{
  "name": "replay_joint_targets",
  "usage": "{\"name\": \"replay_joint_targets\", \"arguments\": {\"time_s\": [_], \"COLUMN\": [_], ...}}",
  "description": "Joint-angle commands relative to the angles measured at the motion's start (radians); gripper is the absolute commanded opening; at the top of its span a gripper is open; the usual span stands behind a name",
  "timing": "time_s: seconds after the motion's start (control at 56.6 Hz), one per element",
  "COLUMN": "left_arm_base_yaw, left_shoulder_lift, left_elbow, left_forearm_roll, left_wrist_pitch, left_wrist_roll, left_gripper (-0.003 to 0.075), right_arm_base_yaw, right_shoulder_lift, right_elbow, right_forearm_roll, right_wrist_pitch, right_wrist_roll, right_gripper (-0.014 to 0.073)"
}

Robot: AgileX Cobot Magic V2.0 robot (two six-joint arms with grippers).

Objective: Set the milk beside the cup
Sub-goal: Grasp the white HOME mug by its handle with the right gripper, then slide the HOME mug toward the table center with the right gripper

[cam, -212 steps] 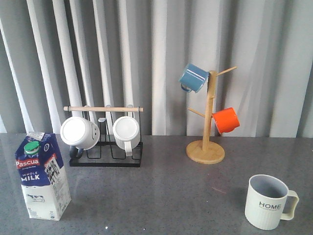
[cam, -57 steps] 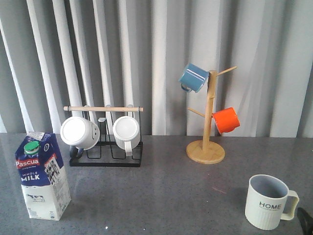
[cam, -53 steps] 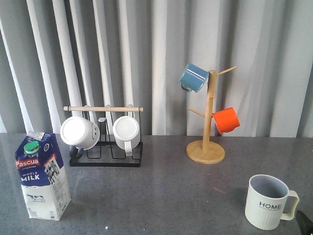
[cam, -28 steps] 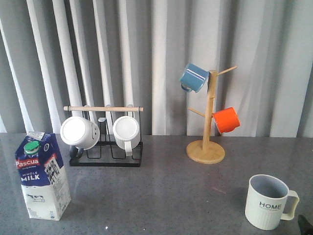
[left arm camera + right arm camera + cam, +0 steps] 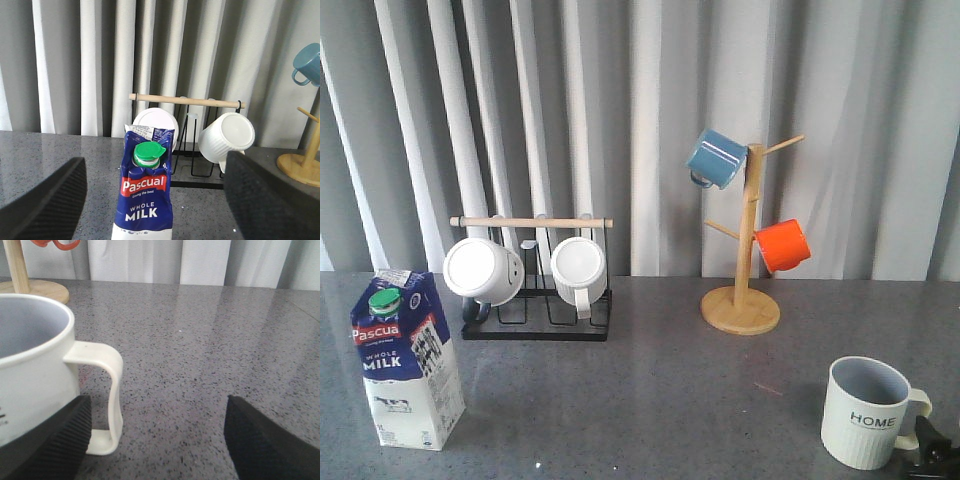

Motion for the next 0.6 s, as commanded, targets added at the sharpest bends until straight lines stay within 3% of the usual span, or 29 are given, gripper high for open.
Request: {"name": "replay_joint_targets", "arguments": {"time_s": [0.0,0.212,0.318,0.406,0.583], "left_arm_base_yaw": [-0.005,-0.005,-0.005,-0.005,-0.005], "left_shoulder_lift": [-0.008,-0.008,-0.008,-0.008,-0.008], "left_elbow": [-0.036,-0.036,-0.036,-0.036,-0.036], "left_forearm_roll": [-0.003,-0.003,-0.003,-0.003,-0.003], "left_wrist_pitch": [-0.079,-0.079,-0.079,-0.079,-0.079], "left_wrist_roll": [-0.004,-0.004,-0.004,-0.004,-0.004], "left_gripper": [0.0534,0.0534,0.0534,0.0534,0.0534], "right_arm_base_yaw": [-0.007,-0.007,-0.007,-0.006,-0.003], "right_shoulder_lift": [-0.009,0.054,0.082,0.088,0.088], "right_elbow": [-0.047,-0.116,-0.142,-0.149,-0.149], "right_forearm_roll": [-0.015,-0.016,-0.018,-0.020,-0.088], "right_wrist_pitch": [-0.064,-0.016,-0.010,-0.014,-0.017], "right_wrist_roll": [0.003,0.026,0.053,0.087,0.173], "right_gripper": [0.0547,0.0545,0.0498,0.0382,0.0020]}}
